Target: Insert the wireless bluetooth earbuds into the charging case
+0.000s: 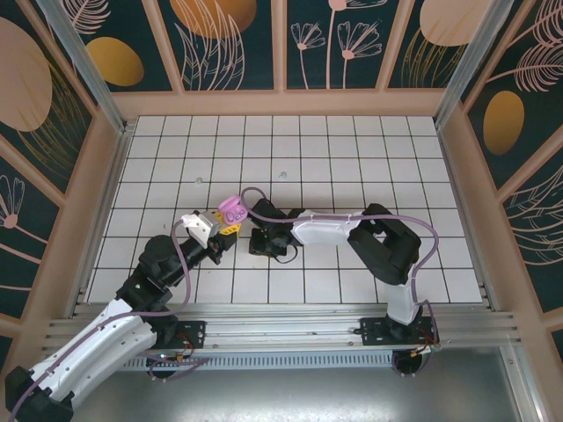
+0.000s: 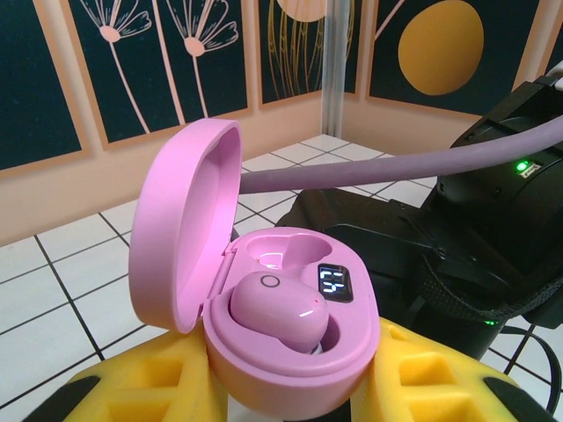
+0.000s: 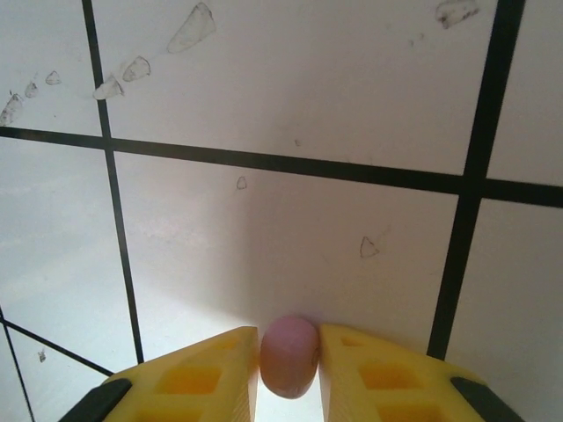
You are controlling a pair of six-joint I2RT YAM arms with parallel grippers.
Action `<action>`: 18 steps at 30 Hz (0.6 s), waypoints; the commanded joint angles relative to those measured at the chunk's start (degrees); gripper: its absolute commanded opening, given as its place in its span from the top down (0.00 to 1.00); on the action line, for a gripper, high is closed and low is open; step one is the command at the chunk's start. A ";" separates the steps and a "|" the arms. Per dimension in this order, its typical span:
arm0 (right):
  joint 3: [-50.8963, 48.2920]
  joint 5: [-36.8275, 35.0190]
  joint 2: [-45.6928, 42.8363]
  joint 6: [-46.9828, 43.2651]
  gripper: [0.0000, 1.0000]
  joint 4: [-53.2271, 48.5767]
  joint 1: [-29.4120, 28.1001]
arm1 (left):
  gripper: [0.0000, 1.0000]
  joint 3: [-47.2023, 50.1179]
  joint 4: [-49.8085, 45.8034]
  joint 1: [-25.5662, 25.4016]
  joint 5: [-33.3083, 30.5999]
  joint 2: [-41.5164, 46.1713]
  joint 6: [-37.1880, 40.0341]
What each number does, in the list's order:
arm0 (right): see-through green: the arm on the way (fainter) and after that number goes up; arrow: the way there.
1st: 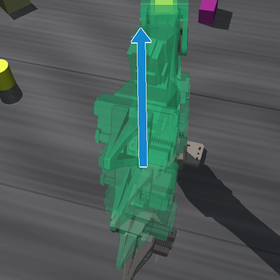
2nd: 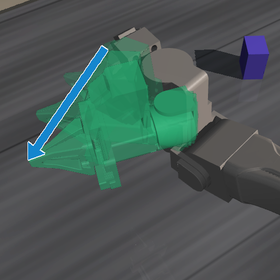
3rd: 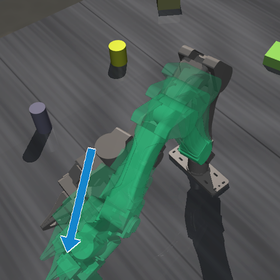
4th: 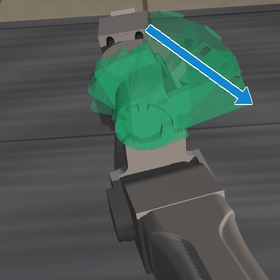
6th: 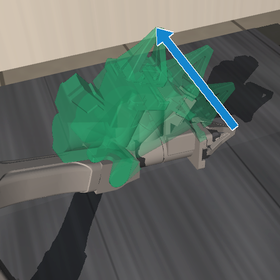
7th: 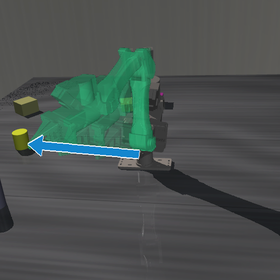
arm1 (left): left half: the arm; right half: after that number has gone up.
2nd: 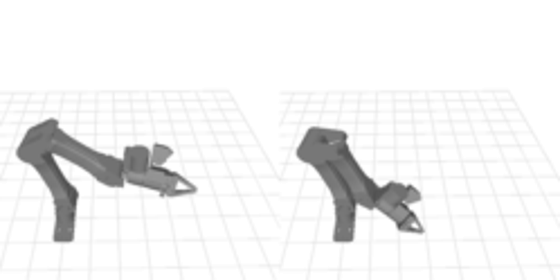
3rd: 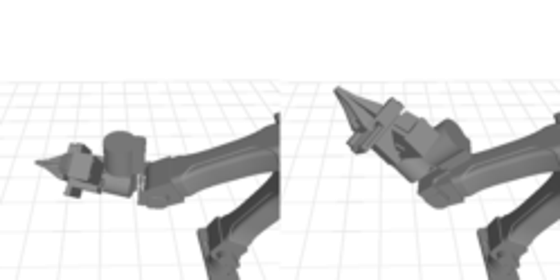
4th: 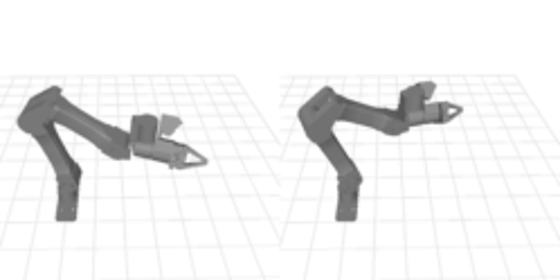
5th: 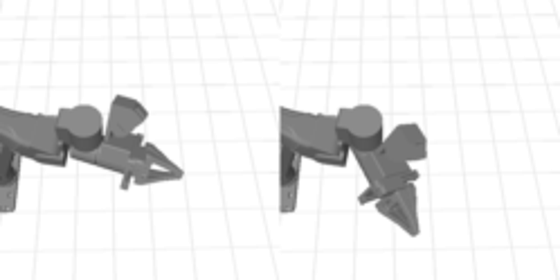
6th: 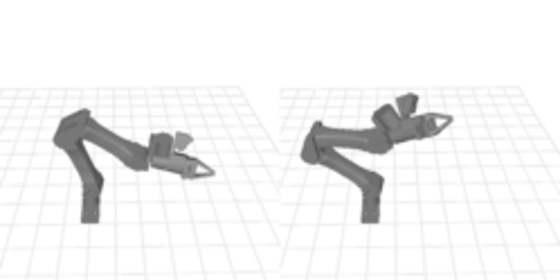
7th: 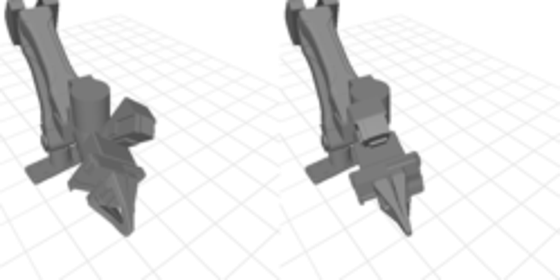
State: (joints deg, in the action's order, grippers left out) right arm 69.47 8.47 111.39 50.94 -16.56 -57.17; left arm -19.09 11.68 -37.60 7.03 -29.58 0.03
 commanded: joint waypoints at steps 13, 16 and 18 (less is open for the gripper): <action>-2.49 -8.71 -9.03 -6.07 0.79 -3.84 1.80 | 0.91 -1.69 0.01 0.20 1.93 -0.19 -0.25; -4.61 -9.08 -12.46 -6.59 0.79 -4.22 3.14 | 0.91 -1.72 0.78 0.26 2.73 -0.99 -0.88; -5.84 -10.42 -15.24 -7.15 0.79 -4.99 4.17 | 0.91 -1.73 1.52 0.23 3.30 -1.83 -1.25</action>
State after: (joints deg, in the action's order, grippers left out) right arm 65.43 1.04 100.16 45.39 -19.11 -54.28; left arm -19.09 11.31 -37.60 8.60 -30.79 -0.23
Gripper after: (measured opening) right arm 0.207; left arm 0.308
